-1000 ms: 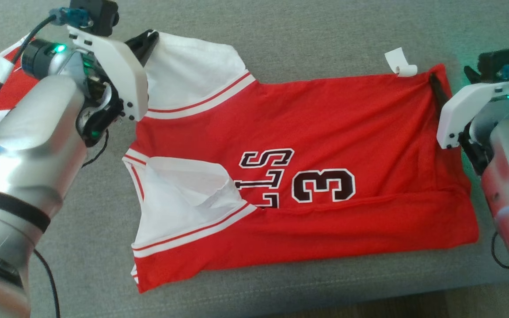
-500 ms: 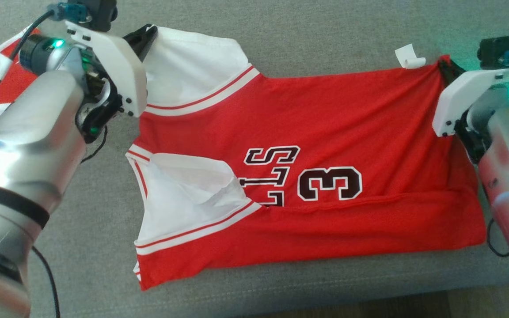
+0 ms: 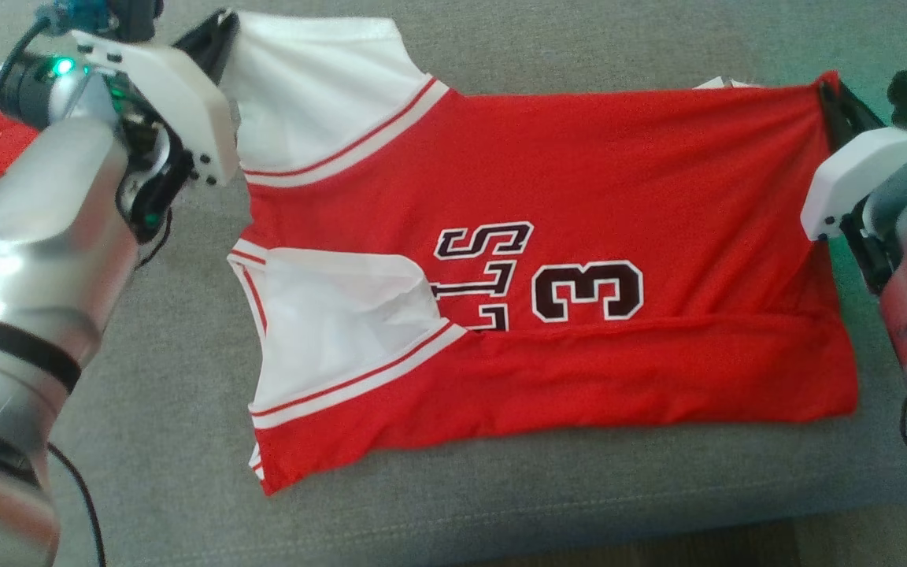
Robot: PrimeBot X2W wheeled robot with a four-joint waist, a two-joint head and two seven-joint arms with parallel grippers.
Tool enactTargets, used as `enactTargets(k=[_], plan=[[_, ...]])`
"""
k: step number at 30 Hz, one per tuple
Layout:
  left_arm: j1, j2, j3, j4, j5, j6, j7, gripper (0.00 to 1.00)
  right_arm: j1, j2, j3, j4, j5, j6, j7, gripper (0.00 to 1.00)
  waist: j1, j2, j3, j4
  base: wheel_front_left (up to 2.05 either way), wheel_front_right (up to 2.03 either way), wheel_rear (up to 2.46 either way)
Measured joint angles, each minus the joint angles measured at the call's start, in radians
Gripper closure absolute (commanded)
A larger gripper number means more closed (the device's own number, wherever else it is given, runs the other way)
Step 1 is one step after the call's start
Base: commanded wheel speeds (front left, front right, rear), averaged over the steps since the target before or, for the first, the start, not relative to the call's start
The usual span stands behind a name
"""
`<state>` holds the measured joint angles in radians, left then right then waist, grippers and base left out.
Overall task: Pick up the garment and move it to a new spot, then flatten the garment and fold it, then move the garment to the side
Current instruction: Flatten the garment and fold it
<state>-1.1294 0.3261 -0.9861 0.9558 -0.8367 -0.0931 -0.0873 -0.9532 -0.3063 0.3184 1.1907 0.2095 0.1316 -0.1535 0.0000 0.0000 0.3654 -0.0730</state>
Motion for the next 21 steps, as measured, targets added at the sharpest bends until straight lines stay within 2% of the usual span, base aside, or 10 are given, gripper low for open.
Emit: enactTargets(k=[5, 13, 15, 17, 21], plan=[[-0.03, -0.021, 0.003, 0.041, 0.003, 0.014, -0.04, 1.0, -0.024, 0.007, -0.011, 0.002, -0.009, 0.0, -0.063, 1.0, 0.0, 0.0, 0.001, -0.003, 0.0, 0.0, 0.0], [-0.019, -0.027, -0.007, 0.069, 0.007, -0.014, -0.073, 1.0, -0.011, 0.007, 0.007, -0.046, -0.009, 0.0, -0.095, 1.0, 0.0, 0.0, -0.03, -0.002, 0.0, 0.0, 0.0], [-0.008, -0.021, -0.021, 0.066, 0.013, -0.021, -0.084, 1.0, 0.013, -0.009, 0.028, -0.098, -0.042, 0.0, -0.095, 1.0, 0.0, 0.0, -0.048, -0.002, 0.0, 0.0, 0.0], [0.005, -0.003, -0.071, 0.053, 0.067, -0.023, -0.099, 1.0, 0.054, -0.02, 0.025, -0.142, -0.028, 0.0, -0.095, 1.0, 0.0, 0.0, -0.067, -0.001, 0.0, 0.0, 0.0], [0.059, 0.024, -0.085, 0.014, 0.068, -0.03, -0.1, 1.0, 0.154, -0.036, 0.028, -0.184, 0.003, 0.0, -0.096, 1.0, 0.0, 0.0, -0.11, 0.002, 0.0, 0.0, 0.0]])
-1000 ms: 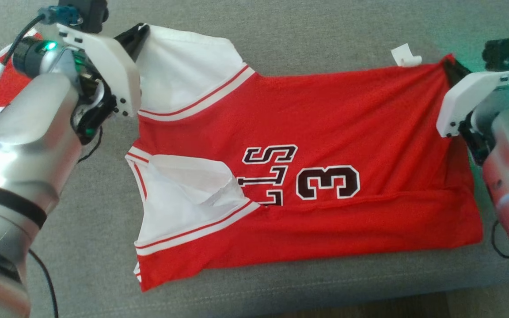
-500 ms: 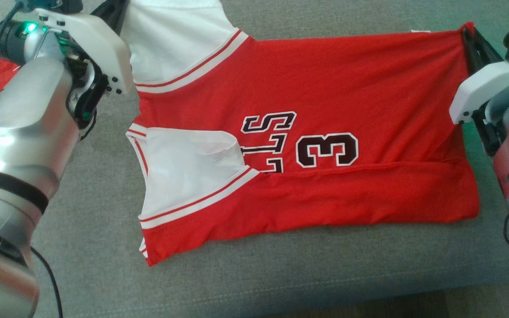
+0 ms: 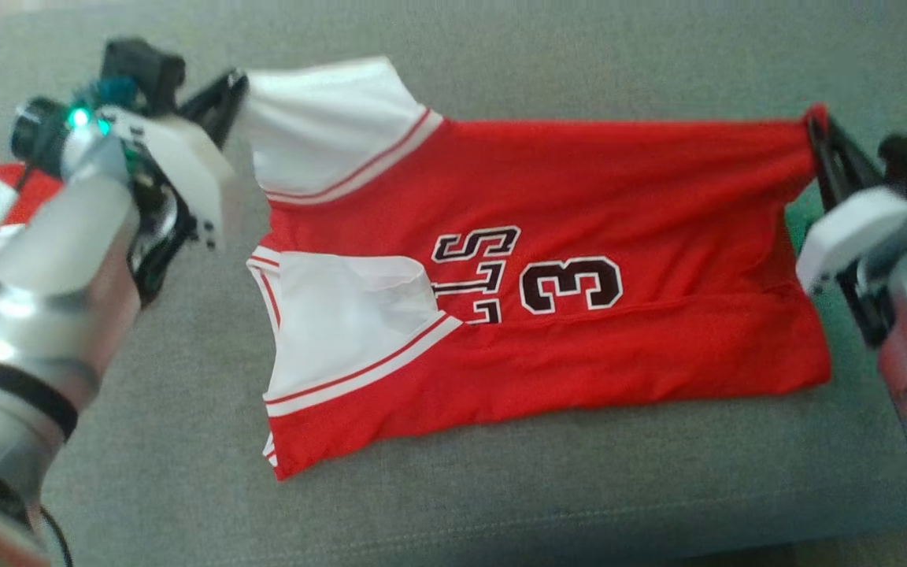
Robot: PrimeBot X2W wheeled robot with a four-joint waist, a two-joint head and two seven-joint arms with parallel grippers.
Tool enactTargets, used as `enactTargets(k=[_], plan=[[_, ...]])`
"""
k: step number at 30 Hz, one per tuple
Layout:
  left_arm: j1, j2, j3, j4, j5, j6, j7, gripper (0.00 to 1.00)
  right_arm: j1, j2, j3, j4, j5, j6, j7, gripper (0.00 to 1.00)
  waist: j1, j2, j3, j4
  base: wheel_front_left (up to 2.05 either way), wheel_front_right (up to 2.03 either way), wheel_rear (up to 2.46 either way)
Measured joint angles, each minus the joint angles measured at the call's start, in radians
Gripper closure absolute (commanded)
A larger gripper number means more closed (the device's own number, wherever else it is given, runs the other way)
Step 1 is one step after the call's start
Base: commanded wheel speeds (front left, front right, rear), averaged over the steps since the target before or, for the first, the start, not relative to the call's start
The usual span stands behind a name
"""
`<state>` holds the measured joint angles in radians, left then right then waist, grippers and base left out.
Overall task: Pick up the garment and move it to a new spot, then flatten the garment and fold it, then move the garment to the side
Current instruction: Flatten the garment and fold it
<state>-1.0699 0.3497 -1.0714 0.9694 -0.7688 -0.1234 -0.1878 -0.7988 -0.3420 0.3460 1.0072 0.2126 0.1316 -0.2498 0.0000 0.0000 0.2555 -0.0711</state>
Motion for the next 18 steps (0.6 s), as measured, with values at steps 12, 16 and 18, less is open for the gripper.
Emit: enactTargets(k=[12, 16, 18], plan=[[0.208, 0.154, -0.053, -0.312, -0.051, 0.02, 0.096, 1.0, 0.162, -0.099, 0.146, -0.123, 0.19, 0.0, 0.101, 1.0, 0.0, 0.0, -0.124, 0.028, 0.0, 0.0, 0.0], [0.28, 0.226, -0.059, -0.471, -0.095, 0.04, 0.162, 1.0, 0.218, -0.15, 0.188, -0.189, 0.261, 0.0, 0.184, 1.0, 0.0, 0.0, -0.146, 0.041, 0.0, 0.0, 0.0], [0.308, 0.267, -0.065, -0.556, -0.11, 0.056, 0.197, 1.0, 0.237, -0.18, 0.205, -0.225, 0.288, 0.0, 0.225, 1.0, -0.0001, 0.0, -0.153, 0.046, 0.0, 0.0, 0.0]])
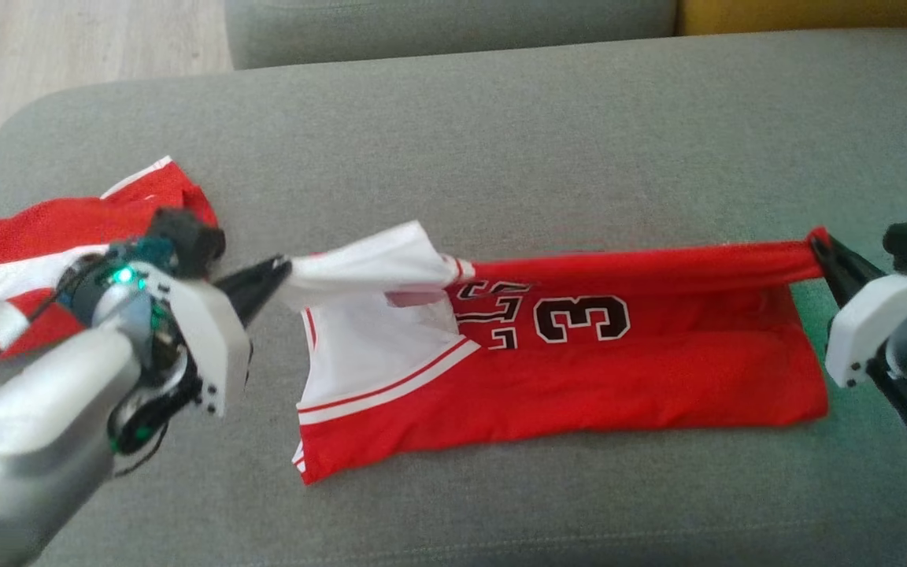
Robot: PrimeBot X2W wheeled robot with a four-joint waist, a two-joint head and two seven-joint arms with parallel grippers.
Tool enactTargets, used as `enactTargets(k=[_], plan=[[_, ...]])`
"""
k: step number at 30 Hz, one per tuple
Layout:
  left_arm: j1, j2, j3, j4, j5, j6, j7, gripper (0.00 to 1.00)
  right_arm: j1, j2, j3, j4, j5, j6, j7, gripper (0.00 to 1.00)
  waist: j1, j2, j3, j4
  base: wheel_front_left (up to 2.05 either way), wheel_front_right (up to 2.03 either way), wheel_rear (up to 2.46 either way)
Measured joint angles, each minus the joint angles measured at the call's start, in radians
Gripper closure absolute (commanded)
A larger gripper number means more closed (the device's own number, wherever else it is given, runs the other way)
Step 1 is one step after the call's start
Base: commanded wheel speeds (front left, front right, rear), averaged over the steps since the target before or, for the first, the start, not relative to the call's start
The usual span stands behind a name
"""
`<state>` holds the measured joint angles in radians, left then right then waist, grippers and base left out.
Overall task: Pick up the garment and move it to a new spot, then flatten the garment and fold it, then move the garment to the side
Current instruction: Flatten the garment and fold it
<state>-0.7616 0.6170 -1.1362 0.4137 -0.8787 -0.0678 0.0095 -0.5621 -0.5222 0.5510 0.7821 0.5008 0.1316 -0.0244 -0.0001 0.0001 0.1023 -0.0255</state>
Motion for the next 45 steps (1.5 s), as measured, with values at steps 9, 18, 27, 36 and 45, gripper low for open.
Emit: enactTargets(k=[9, 18, 27, 36, 45], plan=[[0.085, 0.135, -0.031, -0.288, -0.04, 0.082, 0.128, 1.0, 0.072, -0.106, 0.062, -0.179, 0.136, 0.0, 0.201, 1.0, 0.0, 0.0, -0.013, 0.004, 0.0, 0.0, 0.0], [0.13, 0.165, -0.099, -0.359, -0.039, 0.086, 0.201, 1.0, 0.142, -0.176, 0.096, -0.3, 0.224, 0.0, 0.376, 1.0, 0.0, 0.0, -0.019, -0.005, 0.0, 0.0, 0.0], [0.153, 0.164, -0.126, -0.322, -0.027, 0.071, 0.215, 0.6, 0.184, -0.187, 0.091, -0.333, 0.249, 0.0, 0.492, 0.0, 0.0, 0.0, -0.01, -0.012, 0.0, 0.0, 0.0], [0.17, 0.129, -0.112, -0.245, -0.003, 0.119, 0.134, 0.0, 0.203, -0.184, 0.028, -0.358, 0.246, 0.0, 0.506, 0.0, 0.0, 0.0, -0.018, -0.017, 0.0, 0.0, 0.0], [0.204, 0.03, 0.115, -0.208, -0.118, 0.259, -0.177, 0.0, 0.203, -0.067, -0.183, -0.442, 0.133, 0.0, 0.239, 0.0, 0.0001, 0.0, -0.04, -0.013, 0.0, 0.0, 0.0]])
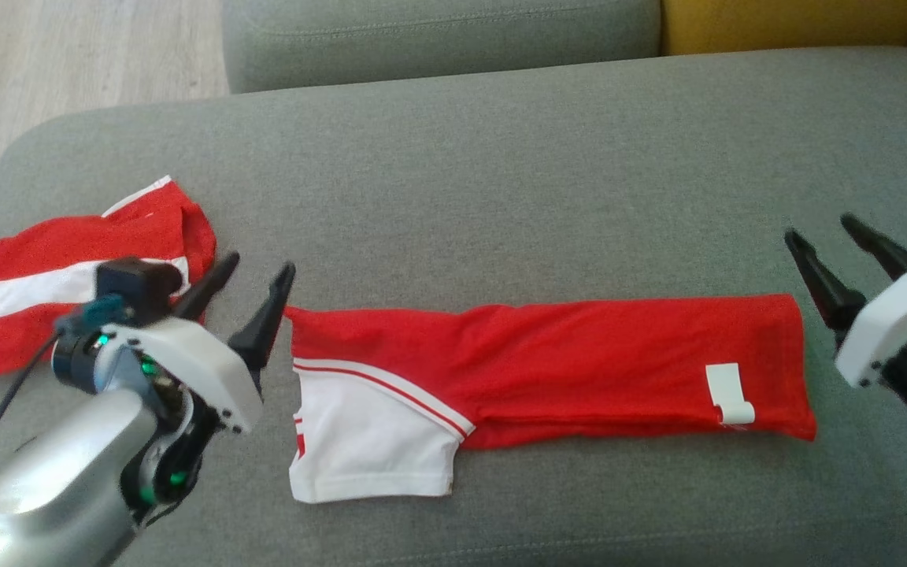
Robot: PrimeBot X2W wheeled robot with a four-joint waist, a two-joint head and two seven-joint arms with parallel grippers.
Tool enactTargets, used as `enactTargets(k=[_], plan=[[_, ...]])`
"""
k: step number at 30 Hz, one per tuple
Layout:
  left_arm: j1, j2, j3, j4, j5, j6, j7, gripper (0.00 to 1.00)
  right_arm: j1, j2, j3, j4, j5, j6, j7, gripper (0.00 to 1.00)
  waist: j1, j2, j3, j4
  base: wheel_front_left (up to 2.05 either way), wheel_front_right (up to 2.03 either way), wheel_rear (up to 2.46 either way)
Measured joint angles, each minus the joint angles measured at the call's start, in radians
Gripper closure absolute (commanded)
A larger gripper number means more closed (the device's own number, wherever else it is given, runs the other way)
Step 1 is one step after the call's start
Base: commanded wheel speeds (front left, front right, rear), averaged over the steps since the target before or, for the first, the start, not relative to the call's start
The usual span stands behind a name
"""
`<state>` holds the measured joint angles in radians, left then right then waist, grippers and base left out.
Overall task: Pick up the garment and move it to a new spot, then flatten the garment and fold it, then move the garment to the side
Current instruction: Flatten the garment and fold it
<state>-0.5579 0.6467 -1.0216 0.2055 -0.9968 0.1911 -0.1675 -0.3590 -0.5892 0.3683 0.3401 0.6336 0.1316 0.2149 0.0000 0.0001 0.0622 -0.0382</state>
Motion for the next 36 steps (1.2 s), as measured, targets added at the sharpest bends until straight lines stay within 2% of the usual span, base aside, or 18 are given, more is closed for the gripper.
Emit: enactTargets(k=[3, 6, 10, 13, 19, 24, 29, 36], plan=[[0.039, -0.049, 0.097, -0.001, -0.055, 0.022, -0.069, 0.0, 0.004, 0.068, -0.058, -0.019, -0.067, 0.0, -0.103, 0.0, 0.0, 0.0, -0.007, 0.0, 0.0, 0.0, 0.0], [0.092, -0.099, 0.221, -0.015, -0.059, 0.03, -0.081, 0.0, 0.024, 0.137, -0.123, -0.03, -0.148, 0.0, -0.198, 0.0, 0.0, 0.0, -0.014, 0.0, 0.0, 0.0, 0.0], [0.185, -0.195, 0.444, -0.071, 0.072, 0.039, -0.082, 0.0, 0.087, 0.228, -0.193, -0.035, -0.252, 0.0, -0.31, 0.0, 0.0, 0.0, -0.019, 0.002, 0.0, 0.0, 0.0], [0.282, -0.27, 0.561, -0.099, 0.185, 0.02, -0.082, 0.0, 0.129, 0.288, -0.24, -0.036, -0.331, 0.0, -0.377, 0.0, 0.0, 0.0, -0.022, 0.003, 0.0, 0.0, 0.0], [0.476, -0.404, 0.665, -0.076, 0.368, -0.045, -0.082, 0.0, 0.197, 0.39, -0.277, -0.025, -0.431, 0.0, -0.427, 0.0, 0.0, 0.0, -0.032, -0.001, 0.0, 0.0, 0.0], [0.523, -0.481, 0.736, -0.061, 0.495, -0.099, -0.082, 0.0, 0.222, 0.446, -0.319, -0.006, -0.476, 0.0, -0.437, 0.0, 0.0, 0.0, -0.027, -0.006, 0.0, 0.0, 0.0], [0.523, -0.507, 0.785, -0.035, 0.569, -0.162, -0.082, 0.0, 0.222, 0.486, -0.399, 0.028, -0.503, 0.0, -0.43, 0.0, 0.0, 0.0, -0.008, -0.006, 0.0, 0.0, 0.0], [0.503, -0.544, 0.836, -0.005, 0.608, -0.219, -0.082, 0.0, 0.22, 0.535, -0.545, 0.16, -0.537, 0.0, -0.302, 0.0, 0.0, 0.0, 0.027, -0.013, 0.0, 0.0, 0.0]])
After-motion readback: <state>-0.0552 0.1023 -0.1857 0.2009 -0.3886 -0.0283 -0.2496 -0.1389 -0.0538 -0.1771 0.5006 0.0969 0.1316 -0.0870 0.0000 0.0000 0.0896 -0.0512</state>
